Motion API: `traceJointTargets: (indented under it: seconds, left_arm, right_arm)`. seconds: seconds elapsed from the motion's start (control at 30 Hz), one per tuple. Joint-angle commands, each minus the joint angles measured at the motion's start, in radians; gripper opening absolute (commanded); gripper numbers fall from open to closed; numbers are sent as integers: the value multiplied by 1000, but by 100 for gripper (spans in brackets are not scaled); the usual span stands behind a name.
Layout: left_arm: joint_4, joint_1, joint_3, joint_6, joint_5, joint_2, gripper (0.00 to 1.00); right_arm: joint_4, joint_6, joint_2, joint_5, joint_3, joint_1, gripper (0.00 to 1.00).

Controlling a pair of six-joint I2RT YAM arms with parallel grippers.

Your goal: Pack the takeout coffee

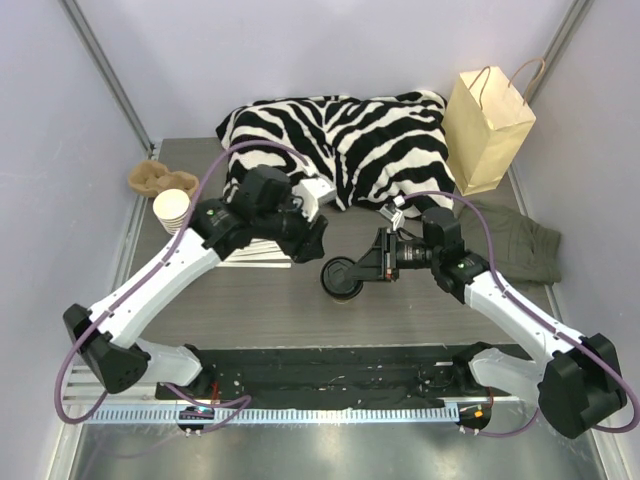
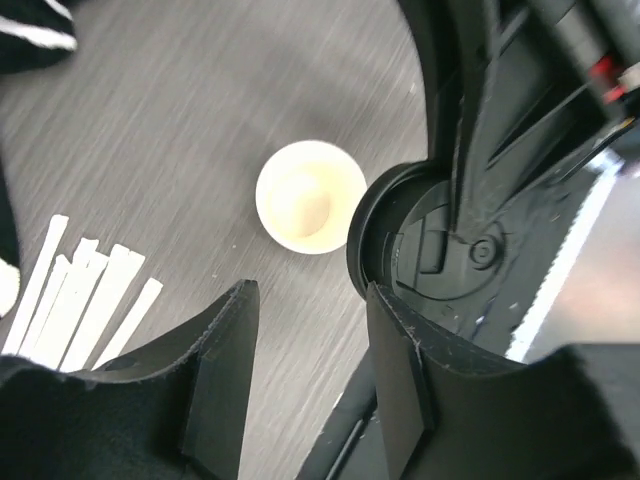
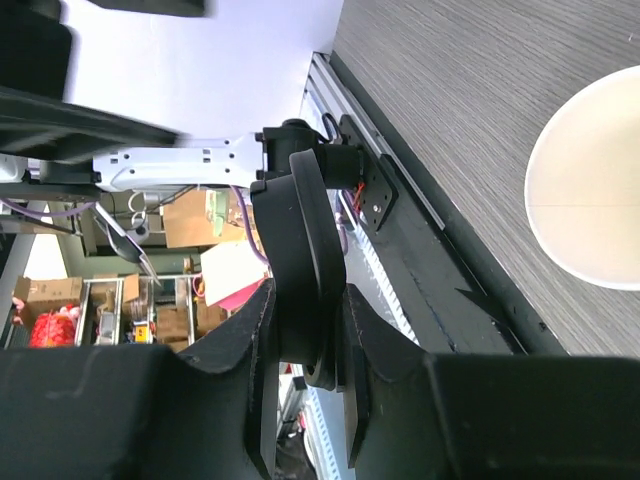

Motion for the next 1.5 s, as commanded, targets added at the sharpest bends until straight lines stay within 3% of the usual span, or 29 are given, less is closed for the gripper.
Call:
traceJointTargets:
  seconds: [0.0, 0.23, 0.4, 0.6, 1.03, 1.33, 1.47]
  left_arm:
    - [-37, -91, 48, 119, -157, 58, 50]
    - [-56, -106, 86, 132, -134, 98, 38]
    - [-54, -104, 100, 122, -100, 88, 38]
    - [-97, -101, 160, 100, 61, 107, 38]
    - [-153, -101, 195, 117, 37, 210, 35]
    - [-154, -101, 158, 123, 60, 204, 18]
    - [-151, -103, 160, 117, 75, 205, 2]
  right_arm:
    - [87, 49, -38, 22, -8, -7, 1]
    - [47, 3, -23, 31, 10, -10, 1]
    - [32, -17, -23, 31, 9, -10, 1]
    - [29, -15, -30, 36, 6, -10, 1]
    - [29, -12, -43, 33, 4, -12, 1]
    - [47, 11, -41, 25, -4, -10, 1]
    - [53, 17, -40, 28, -2, -10, 1]
